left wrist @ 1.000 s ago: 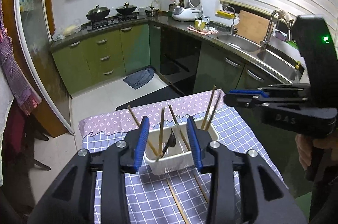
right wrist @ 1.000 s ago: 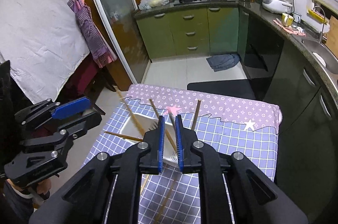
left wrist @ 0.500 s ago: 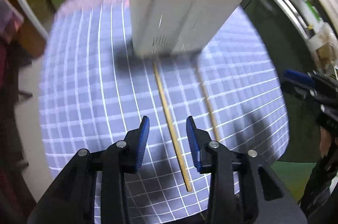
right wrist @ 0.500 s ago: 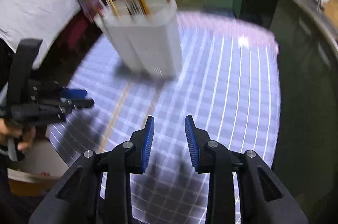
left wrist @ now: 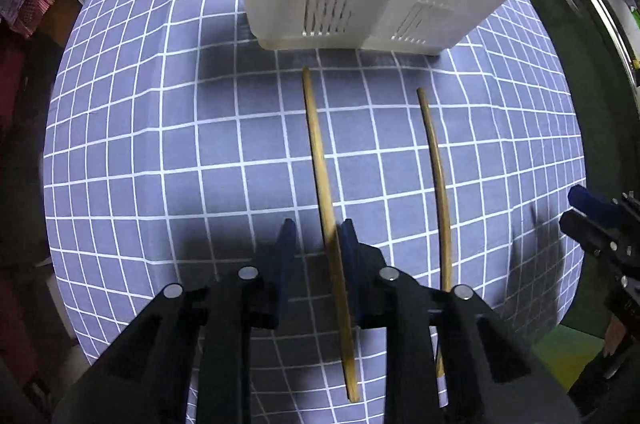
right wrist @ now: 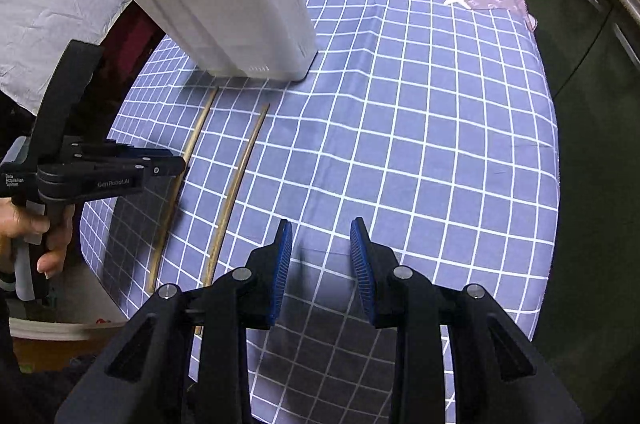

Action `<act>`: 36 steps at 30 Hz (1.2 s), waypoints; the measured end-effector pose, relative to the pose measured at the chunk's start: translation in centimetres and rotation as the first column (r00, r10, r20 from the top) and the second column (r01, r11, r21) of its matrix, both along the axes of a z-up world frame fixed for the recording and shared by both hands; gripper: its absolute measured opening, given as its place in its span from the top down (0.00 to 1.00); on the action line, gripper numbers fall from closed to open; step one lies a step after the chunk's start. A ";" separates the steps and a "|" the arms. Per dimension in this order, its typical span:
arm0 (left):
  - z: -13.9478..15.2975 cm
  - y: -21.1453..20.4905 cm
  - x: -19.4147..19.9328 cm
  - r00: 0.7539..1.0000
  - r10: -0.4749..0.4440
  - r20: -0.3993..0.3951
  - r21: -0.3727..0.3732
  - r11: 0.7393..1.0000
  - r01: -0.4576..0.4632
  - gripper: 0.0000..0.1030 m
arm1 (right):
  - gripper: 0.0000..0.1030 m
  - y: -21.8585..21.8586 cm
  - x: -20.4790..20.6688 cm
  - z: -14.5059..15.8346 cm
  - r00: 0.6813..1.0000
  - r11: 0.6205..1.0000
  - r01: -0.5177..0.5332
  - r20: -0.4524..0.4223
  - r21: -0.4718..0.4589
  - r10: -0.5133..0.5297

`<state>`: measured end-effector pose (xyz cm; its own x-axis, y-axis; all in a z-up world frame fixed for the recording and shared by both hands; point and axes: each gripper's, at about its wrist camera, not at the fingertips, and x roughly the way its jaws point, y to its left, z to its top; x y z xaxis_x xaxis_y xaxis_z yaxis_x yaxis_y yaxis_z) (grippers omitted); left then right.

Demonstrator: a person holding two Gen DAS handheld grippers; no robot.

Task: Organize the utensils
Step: 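Grasp a wooden chopstick on the cloth with the left gripper, then grasp the last wooden chopstick with the right gripper while the left gripper holds its own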

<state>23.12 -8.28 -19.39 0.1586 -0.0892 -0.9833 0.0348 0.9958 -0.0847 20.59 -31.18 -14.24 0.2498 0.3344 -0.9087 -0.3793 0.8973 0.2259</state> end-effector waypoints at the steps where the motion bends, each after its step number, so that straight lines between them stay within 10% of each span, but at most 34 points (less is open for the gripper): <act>1: -0.1 -0.3 0.1 1.000 -0.004 -0.001 0.008 1.000 0.004 0.78 | 0.70 0.0 0.0 -0.1 1.000 1.000 0.000 0.000 0.002 0.000; 15: -0.5 -2.4 1.5 1.000 -0.021 -0.017 -0.003 1.000 0.021 0.93 | 0.67 1.2 -0.1 0.3 1.000 0.999 -0.019 -0.019 -0.030 0.019; 23: 3.6 -0.1 -1.8 0.987 -0.044 0.152 -0.051 0.997 0.052 0.93 | 0.67 6.2 0.3 -0.8 0.992 0.994 -0.097 -0.087 -0.050 0.093; 36: 10.0 4.3 -9.6 0.837 -0.009 0.547 -0.090 0.994 0.069 0.93 | 0.72 12.0 2.6 -3.8 0.981 0.981 -0.118 -0.168 -0.151 0.093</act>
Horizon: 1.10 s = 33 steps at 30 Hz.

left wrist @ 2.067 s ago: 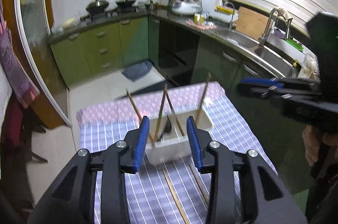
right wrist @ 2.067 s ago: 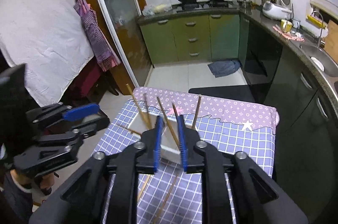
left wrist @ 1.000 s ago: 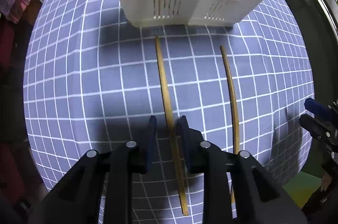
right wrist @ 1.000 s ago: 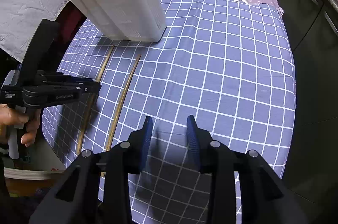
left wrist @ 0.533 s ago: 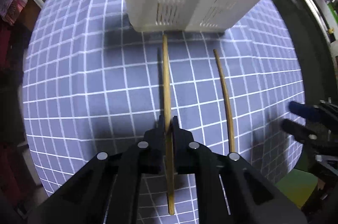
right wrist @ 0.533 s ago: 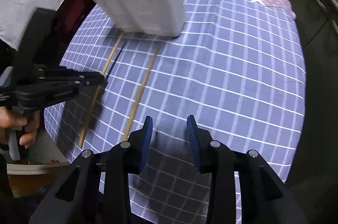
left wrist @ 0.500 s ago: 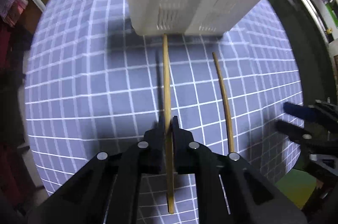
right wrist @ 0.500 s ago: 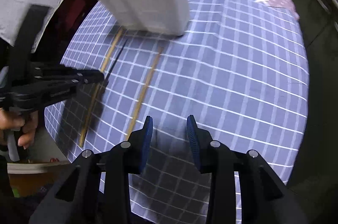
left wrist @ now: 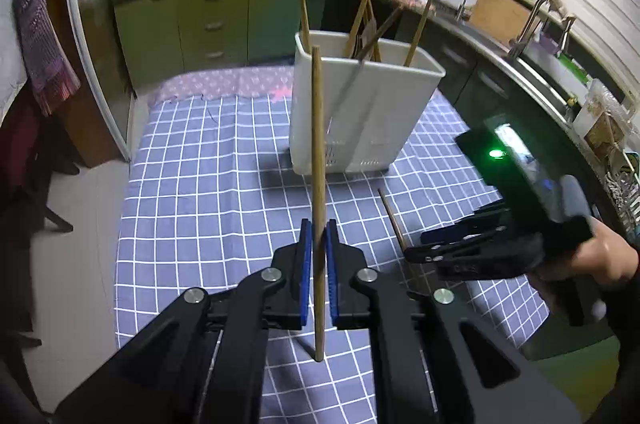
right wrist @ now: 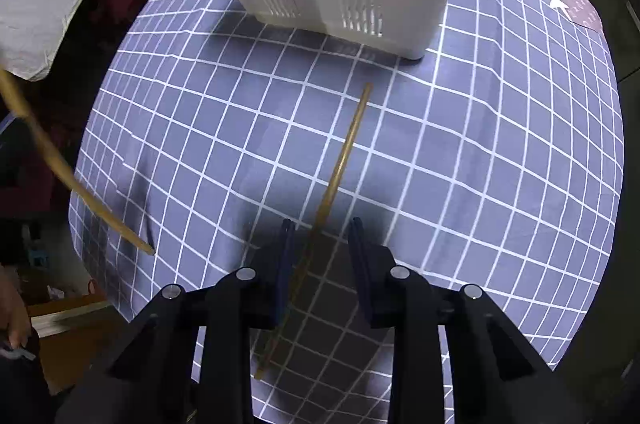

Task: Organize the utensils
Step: 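Grasp the last wooden chopstick with the right gripper while the left gripper holds its own, then carry both upright chopsticks above the white holder with both grippers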

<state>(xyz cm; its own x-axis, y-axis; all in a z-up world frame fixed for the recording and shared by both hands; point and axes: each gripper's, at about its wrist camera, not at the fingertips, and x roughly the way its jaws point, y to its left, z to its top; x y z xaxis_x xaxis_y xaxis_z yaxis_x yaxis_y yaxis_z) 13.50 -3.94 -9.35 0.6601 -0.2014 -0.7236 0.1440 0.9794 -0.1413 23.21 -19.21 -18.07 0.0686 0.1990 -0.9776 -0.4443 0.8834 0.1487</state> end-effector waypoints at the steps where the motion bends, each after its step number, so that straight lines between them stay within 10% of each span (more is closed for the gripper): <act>1: 0.0 0.0 -0.3 1.000 -0.002 0.011 0.001 1.000 0.002 0.93 | 0.72 0.3 0.0 -0.2 1.000 1.000 -0.001 -0.002 -0.009 0.001; 20: 0.3 0.4 -2.5 0.996 -0.041 0.083 0.048 0.998 0.037 0.93 | 0.90 1.8 0.7 -1.4 1.000 0.997 0.000 -0.012 -0.077 -0.001; 33: 0.3 0.5 -2.4 0.996 -0.040 0.081 0.047 0.998 0.036 0.93 | 0.93 -3.0 -3.4 4.6 0.989 0.988 0.024 0.140 0.150 -0.045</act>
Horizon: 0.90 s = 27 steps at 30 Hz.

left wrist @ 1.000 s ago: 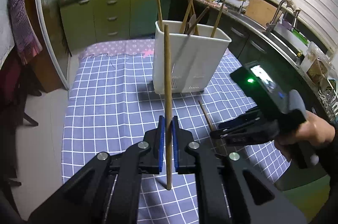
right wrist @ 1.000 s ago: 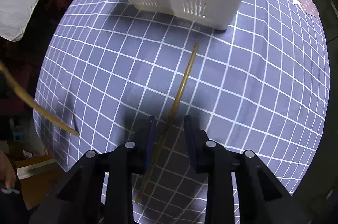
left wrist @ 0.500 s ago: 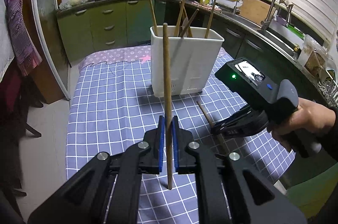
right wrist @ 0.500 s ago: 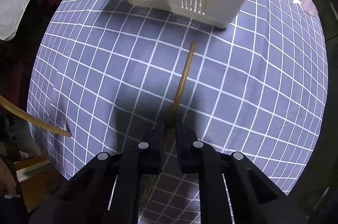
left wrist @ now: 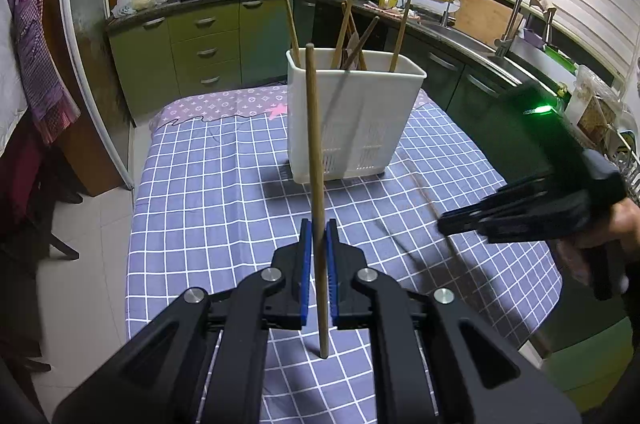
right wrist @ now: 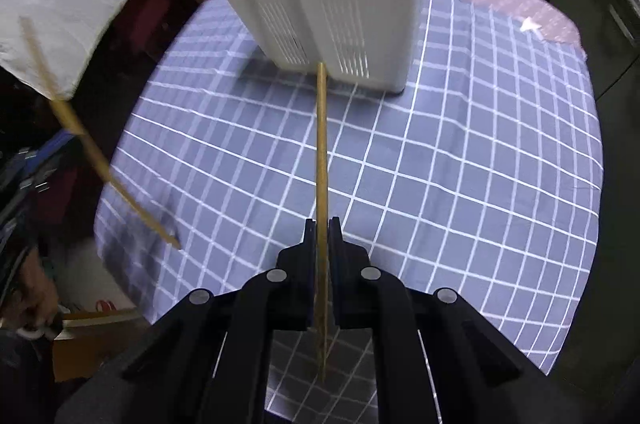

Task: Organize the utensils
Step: 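Carry both upright chopsticks above the white holder with both grippers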

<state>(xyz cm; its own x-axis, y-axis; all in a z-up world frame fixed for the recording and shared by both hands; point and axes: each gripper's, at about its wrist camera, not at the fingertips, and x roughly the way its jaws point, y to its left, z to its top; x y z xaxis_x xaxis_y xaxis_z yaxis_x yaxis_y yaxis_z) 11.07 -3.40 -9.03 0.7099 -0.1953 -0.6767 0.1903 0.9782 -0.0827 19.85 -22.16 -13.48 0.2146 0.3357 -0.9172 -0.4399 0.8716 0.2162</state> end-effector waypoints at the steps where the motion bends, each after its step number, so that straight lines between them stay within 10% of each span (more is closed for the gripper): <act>1: 0.0 0.0 0.0 1.000 0.001 0.001 0.000 1.000 -0.001 0.93 | 0.93 -0.4 -0.4 0.5 1.000 1.000 0.007 0.021 0.012 -0.007; 13: 0.2 -0.2 -0.5 1.000 -0.006 0.013 0.016 1.000 0.005 0.93 | 0.93 -5.7 -6.9 5.4 0.966 0.989 0.059 0.243 0.134 -0.090; 27: 1.0 -0.4 -1.1 0.999 -0.023 0.033 0.024 0.999 0.022 0.93 | 0.93 -5.3 -7.9 6.6 0.957 0.987 0.037 0.280 0.158 -0.081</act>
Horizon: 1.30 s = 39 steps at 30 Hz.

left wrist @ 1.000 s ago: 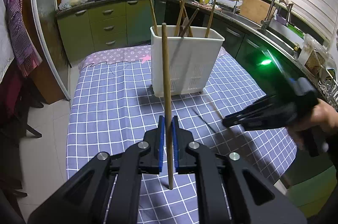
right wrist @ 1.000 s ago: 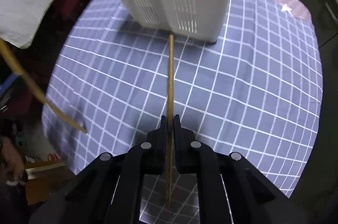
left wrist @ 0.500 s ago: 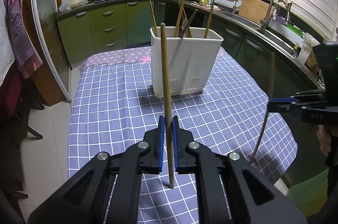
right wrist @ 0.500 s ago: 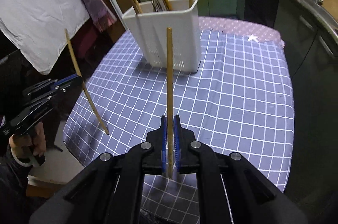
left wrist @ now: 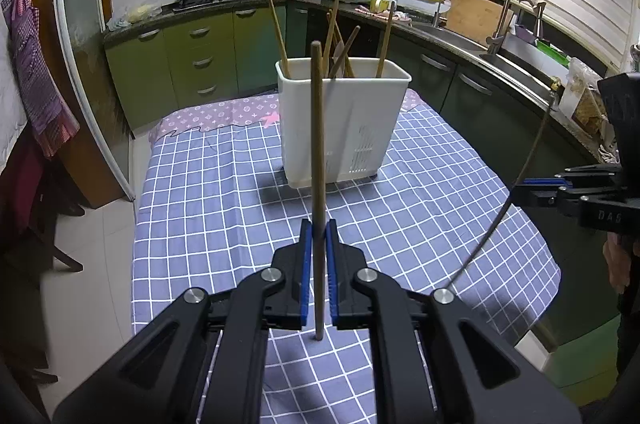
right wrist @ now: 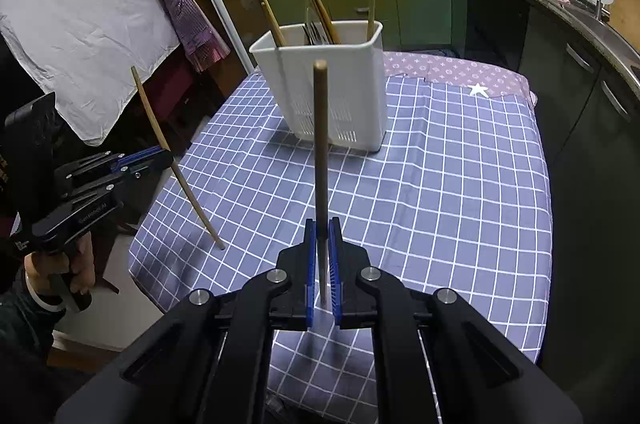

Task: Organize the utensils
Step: 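Carry both upright chopsticks above the white holder with both grippers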

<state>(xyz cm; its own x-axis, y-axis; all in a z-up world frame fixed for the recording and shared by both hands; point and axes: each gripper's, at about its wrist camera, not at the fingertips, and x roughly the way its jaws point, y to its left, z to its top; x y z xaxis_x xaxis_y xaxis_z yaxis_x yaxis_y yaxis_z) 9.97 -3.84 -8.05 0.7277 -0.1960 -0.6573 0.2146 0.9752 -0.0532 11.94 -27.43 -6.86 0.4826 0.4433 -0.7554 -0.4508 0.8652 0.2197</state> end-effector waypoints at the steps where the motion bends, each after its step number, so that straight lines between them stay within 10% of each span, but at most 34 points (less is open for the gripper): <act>1: 0.0 0.0 0.0 1.000 0.000 0.002 0.000 1.000 0.000 0.93 | 0.93 0.0 0.1 0.1 1.000 1.000 0.001 0.003 0.002 -0.001; 18: 3.2 0.1 0.8 0.999 -0.020 0.031 -0.018 1.000 0.021 0.93 | 0.93 1.0 1.1 3.3 0.998 1.000 -0.030 0.049 0.002 0.030; 39: 18.2 -2.5 6.7 0.954 -0.028 0.299 0.003 1.000 0.029 0.93 | 0.93 0.3 6.6 17.0 0.960 0.995 -0.015 0.280 0.094 -0.012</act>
<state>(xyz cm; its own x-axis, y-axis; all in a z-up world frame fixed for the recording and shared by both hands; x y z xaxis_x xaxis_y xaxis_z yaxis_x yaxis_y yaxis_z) 16.68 -6.37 10.16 0.8849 -0.2207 -0.4103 0.2489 0.9684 0.0160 18.52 -27.15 10.15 0.6680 0.5068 -0.5449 -0.5068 0.8460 0.1656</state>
